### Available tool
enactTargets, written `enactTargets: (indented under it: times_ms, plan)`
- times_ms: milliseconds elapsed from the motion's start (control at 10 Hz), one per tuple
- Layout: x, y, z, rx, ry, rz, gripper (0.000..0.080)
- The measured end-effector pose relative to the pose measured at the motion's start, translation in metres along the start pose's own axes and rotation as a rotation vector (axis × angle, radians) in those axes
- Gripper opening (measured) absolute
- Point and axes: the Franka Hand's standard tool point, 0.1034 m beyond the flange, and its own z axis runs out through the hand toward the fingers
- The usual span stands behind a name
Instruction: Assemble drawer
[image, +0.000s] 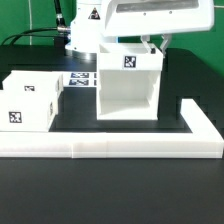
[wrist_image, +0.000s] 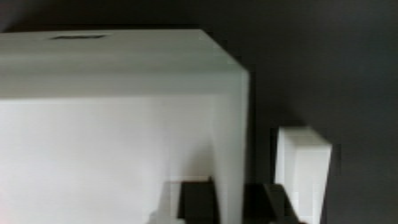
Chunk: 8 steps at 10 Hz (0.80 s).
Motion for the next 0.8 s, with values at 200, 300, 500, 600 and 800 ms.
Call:
enactTargets:
  times_ms: [200,300,500,600,800]
  plan:
    - [0.045,0.009,0.001,0.008,0.044,-0.001,0.0038]
    - [0.065,0.011,0.001,0.011,0.066,0.007,0.0038]
    - [0.079,0.01,0.001,0.015,0.085,0.013,0.0039]
    - [0.079,0.009,0.0,0.015,0.087,0.02,0.0039]
    - [0.08,0.009,0.0,0.017,0.09,0.04,0.0039]
